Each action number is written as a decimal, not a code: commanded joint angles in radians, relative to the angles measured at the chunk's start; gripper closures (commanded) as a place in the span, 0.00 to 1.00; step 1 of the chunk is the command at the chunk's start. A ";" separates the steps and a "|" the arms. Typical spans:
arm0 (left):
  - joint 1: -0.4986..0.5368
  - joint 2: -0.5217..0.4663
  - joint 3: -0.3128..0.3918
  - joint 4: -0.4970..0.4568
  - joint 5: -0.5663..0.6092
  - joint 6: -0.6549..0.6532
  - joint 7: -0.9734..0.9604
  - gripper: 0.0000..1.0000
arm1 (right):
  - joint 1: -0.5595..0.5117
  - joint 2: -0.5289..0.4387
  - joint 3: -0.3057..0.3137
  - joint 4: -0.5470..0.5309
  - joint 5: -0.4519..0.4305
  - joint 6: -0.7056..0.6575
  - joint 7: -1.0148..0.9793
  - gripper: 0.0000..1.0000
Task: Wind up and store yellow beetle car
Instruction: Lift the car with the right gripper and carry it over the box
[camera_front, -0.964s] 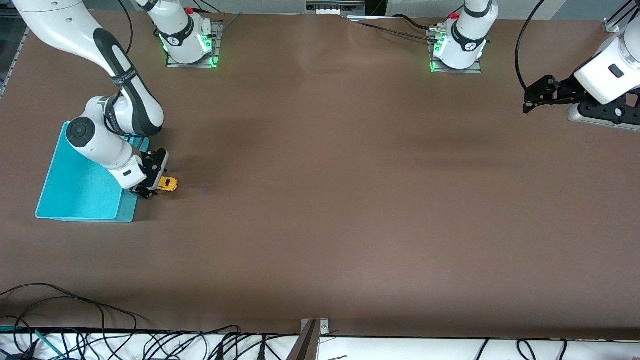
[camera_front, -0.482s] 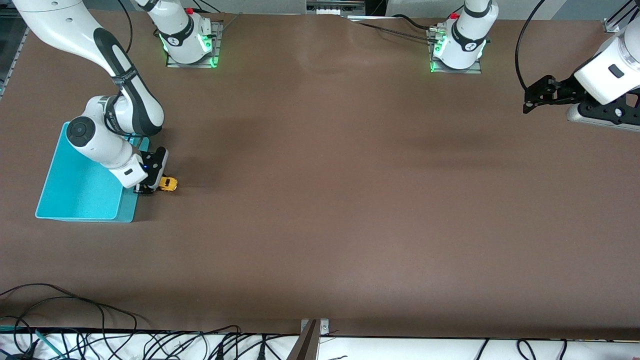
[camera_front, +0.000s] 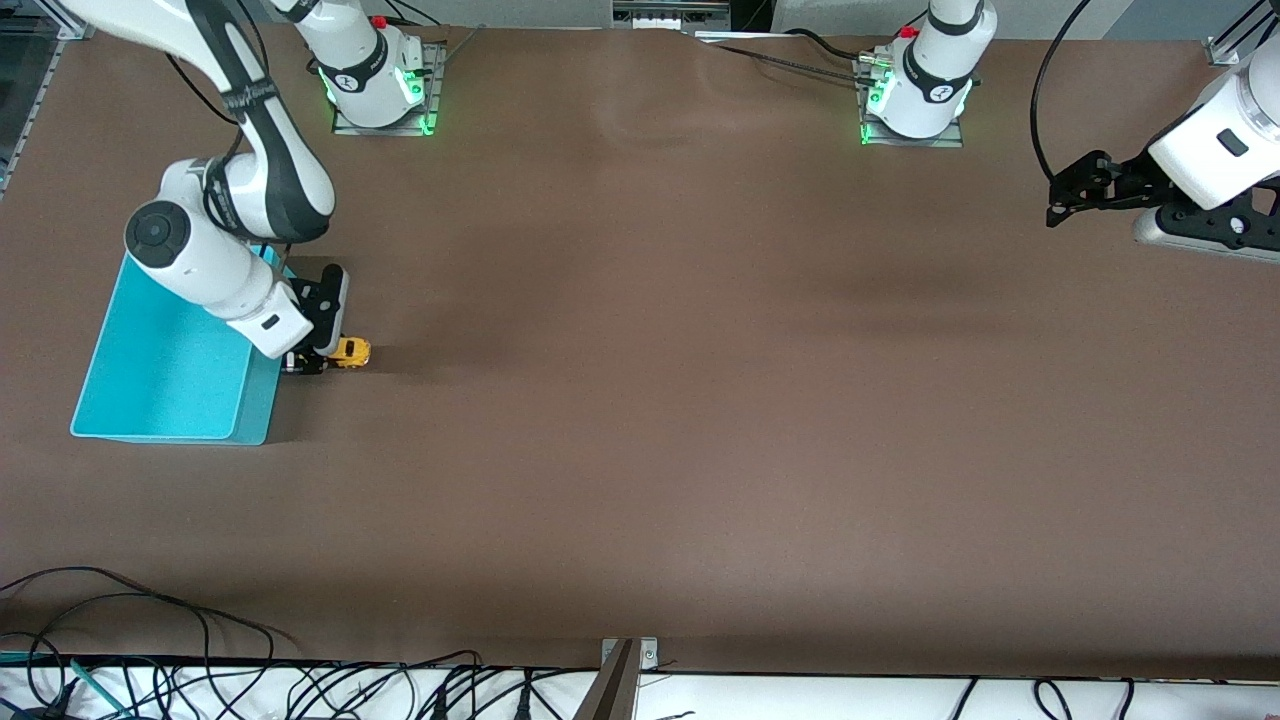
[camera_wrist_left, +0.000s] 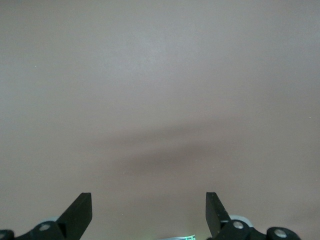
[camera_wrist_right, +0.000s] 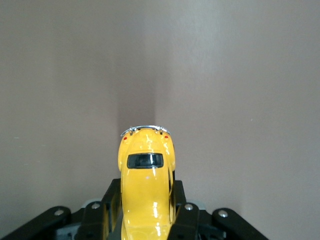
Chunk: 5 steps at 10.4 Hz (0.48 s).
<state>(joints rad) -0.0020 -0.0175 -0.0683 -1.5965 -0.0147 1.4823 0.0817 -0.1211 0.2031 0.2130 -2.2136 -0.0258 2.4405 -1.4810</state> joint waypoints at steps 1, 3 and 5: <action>-0.006 0.005 0.008 0.015 -0.028 -0.013 -0.010 0.00 | -0.032 -0.094 0.014 -0.017 0.010 -0.117 -0.041 1.00; -0.006 0.005 0.008 0.015 -0.028 -0.013 -0.010 0.00 | -0.109 -0.109 0.025 -0.015 0.010 -0.144 -0.201 1.00; -0.006 0.005 0.008 0.015 -0.028 -0.013 -0.010 0.00 | -0.228 -0.129 0.071 -0.014 0.012 -0.158 -0.350 1.00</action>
<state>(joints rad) -0.0021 -0.0171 -0.0683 -1.5965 -0.0147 1.4821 0.0817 -0.2532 0.1076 0.2358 -2.2147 -0.0258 2.3074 -1.7166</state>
